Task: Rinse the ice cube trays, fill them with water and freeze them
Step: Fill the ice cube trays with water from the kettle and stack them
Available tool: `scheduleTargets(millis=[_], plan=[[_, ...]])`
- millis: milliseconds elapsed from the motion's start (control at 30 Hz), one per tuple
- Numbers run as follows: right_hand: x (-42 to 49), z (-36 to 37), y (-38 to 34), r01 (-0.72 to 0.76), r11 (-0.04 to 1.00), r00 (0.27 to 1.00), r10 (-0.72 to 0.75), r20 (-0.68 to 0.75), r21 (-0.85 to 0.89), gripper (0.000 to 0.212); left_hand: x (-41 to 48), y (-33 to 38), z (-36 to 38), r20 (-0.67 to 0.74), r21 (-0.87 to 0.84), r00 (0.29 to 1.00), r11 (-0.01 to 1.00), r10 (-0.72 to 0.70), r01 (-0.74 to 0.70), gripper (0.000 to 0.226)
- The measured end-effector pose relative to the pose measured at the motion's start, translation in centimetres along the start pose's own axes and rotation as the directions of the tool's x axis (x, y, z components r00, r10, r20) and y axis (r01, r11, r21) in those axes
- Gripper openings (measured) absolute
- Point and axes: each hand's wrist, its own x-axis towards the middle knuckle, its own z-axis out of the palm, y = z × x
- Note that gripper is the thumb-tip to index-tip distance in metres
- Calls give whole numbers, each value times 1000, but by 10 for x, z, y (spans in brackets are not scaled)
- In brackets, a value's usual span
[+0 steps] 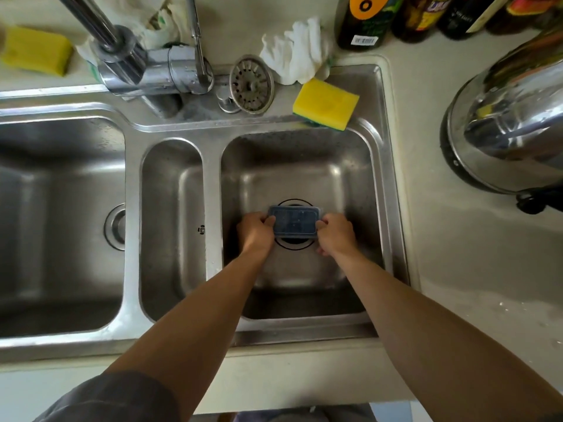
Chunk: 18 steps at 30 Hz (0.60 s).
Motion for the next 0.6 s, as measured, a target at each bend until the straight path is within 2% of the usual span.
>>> scheduleTargets(millis=[133,367,467,600], plan=[[3,-2,-3,-12,1000,999,12,33,10,17,5,1,-1,17,-34,998,998,-55,55,14],[-6,-5,-6,-26,999,998,24,54,47,19,-3,5,-2,15,45,1000,999,-10,10,19],[-24,-11,-3,0,995,999,-5,44,101,22,-14,11,-5,0,94,999,994,51,-51,40],[-68,-28,-3,145,980,989,-146,-5,135,17,-44,28,-12,-43,150,985,976,165,-157,61]])
